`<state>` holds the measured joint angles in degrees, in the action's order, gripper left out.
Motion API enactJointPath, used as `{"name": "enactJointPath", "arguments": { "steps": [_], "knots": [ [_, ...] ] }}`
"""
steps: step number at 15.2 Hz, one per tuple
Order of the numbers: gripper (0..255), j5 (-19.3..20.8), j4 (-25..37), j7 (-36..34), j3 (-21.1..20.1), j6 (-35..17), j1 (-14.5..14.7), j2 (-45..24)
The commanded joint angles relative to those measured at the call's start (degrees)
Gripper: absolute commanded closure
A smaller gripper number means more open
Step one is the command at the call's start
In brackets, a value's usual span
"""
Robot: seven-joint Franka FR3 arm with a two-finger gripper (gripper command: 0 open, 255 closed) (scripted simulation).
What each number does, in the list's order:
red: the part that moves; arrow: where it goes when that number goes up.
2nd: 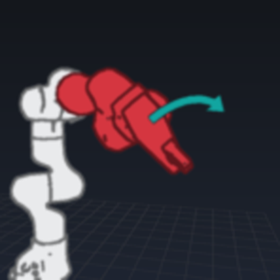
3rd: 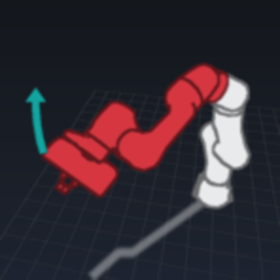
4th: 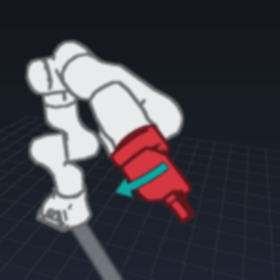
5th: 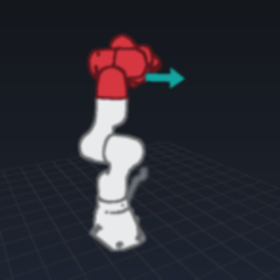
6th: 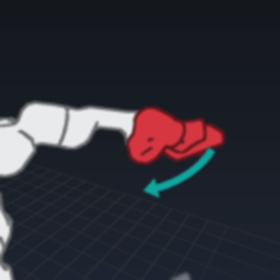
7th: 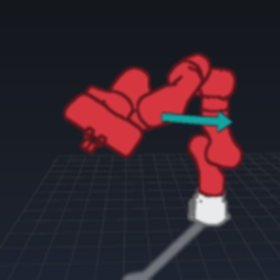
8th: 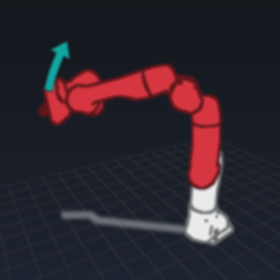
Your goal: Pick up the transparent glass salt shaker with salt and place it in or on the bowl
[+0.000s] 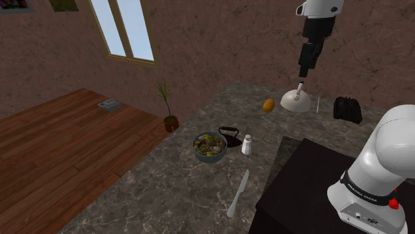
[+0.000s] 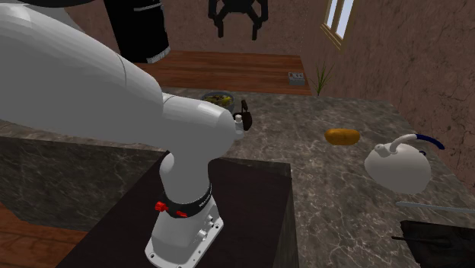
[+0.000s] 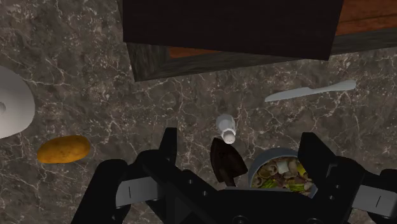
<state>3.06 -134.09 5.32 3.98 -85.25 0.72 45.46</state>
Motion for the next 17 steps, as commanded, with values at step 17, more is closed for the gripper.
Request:
{"name": "enactJointPath", "arguments": {
  "steps": [17],
  "knots": [
    [0, -2.2, -26.9, -11.9, -5.8, -42.7, -0.2, -7.4]
  ]
}}
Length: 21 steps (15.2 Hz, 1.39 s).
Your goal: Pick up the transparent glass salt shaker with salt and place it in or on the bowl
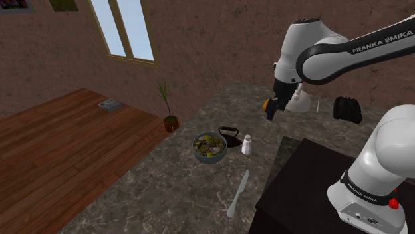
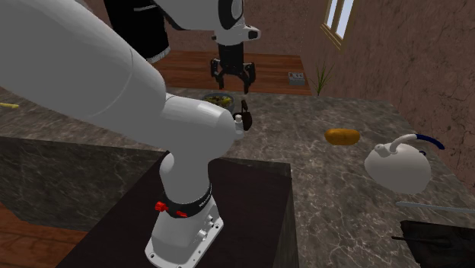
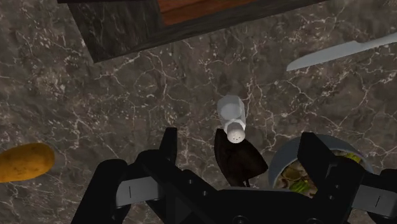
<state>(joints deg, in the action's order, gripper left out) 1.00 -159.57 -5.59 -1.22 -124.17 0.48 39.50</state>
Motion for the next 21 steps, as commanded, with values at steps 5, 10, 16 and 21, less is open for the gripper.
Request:
{"name": "enactJointPath", "arguments": {
  "steps": [5, 10, 16, 21],
  "knots": [
    [0, 0.4, -4.4, -5.7, -3.2, -20.2, -0.7, -12.5],
    [0, 5.1, -3.7, -13.4, -7.4, -36.5, -4.4, -27.1],
    [0, 26.7, 0.4, -32.3, -11.2, -47.1, -12.2, -40.8],
    [0, 41.8, 3.6, -44.2, -6.0, -49.8, -10.3, -47.2]
  ]
}}
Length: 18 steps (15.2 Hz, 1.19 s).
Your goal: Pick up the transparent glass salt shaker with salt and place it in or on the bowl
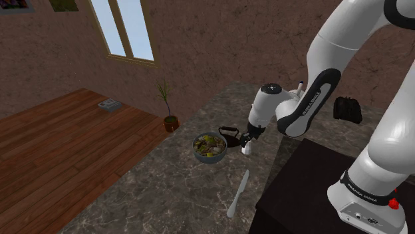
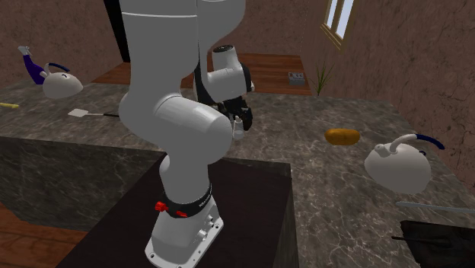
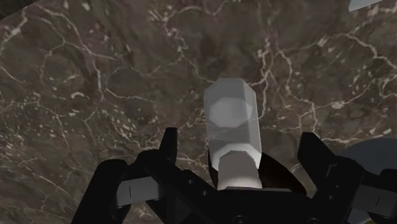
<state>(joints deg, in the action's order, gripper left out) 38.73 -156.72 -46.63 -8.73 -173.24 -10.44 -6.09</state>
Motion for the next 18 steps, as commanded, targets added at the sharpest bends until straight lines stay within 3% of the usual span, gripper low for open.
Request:
{"name": "enactJointPath", "arguments": {
  "steps": [1, 8, 9, 18],
  "knots": [
    [0, 5.6, 1.2, -4.4, 2.5, -1.1, 1.4, -2.3],
    [0, 5.4, 1.1, -4.3, 2.6, -1.1, 1.5, -2.3],
    [255, 5.4, 1.1, -4.3, 2.6, -1.1, 1.5, -2.3],
    [255, 5.5, 1.1, -4.3, 2.6, -1.1, 1.5, -2.3]
  ]
}}
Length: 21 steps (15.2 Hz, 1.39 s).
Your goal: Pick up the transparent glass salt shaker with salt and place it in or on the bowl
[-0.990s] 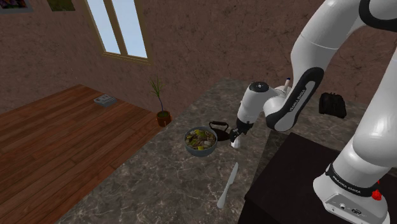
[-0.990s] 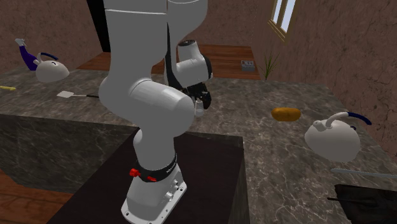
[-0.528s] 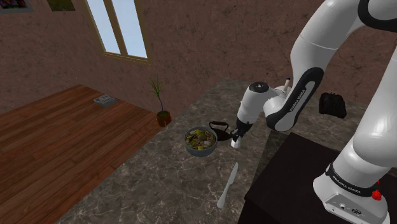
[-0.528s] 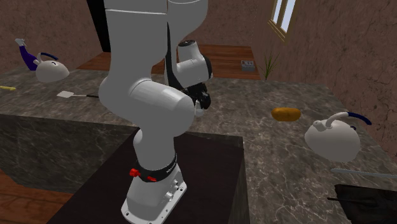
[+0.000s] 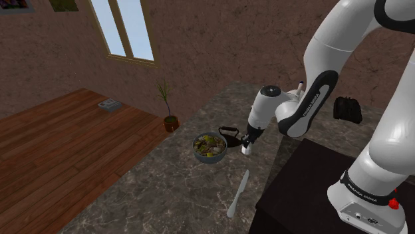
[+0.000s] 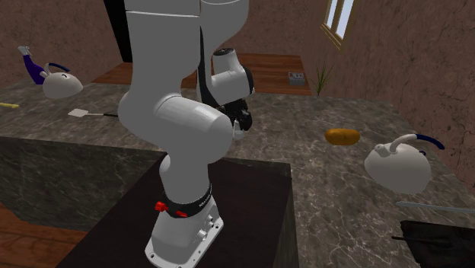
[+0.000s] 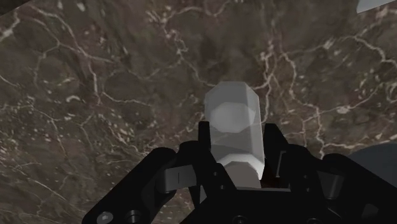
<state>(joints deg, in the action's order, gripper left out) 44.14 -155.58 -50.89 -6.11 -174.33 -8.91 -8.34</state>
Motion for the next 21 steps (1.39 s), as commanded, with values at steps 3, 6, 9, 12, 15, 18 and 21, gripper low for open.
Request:
{"name": "enactJointPath", "arguments": {
  "steps": [3, 6, 9, 12, 15, 18, 21],
  "knots": [
    [255, -8.9, -1.6, 7.4, -4.6, 1.8, -3.0, 3.5],
    [255, -18.1, -2.7, 14.7, -7.7, 3.8, -4.2, 6.9],
    [255, -26.0, -3.4, 20.8, -8.8, 6.2, -3.6, 10.3],
    [255, -31.6, -3.6, 25.1, -8.5, 8.9, -2.1, 13.5],
    [255, -35.3, -3.6, 28.0, -7.7, 11.8, -0.5, 16.5],
    [255, -37.8, -3.3, 30.0, -7.0, 14.8, 0.8, 19.3],
    [255, -39.6, -2.9, 31.5, -6.3, 17.8, 1.7, 22.0]
  ]
}}
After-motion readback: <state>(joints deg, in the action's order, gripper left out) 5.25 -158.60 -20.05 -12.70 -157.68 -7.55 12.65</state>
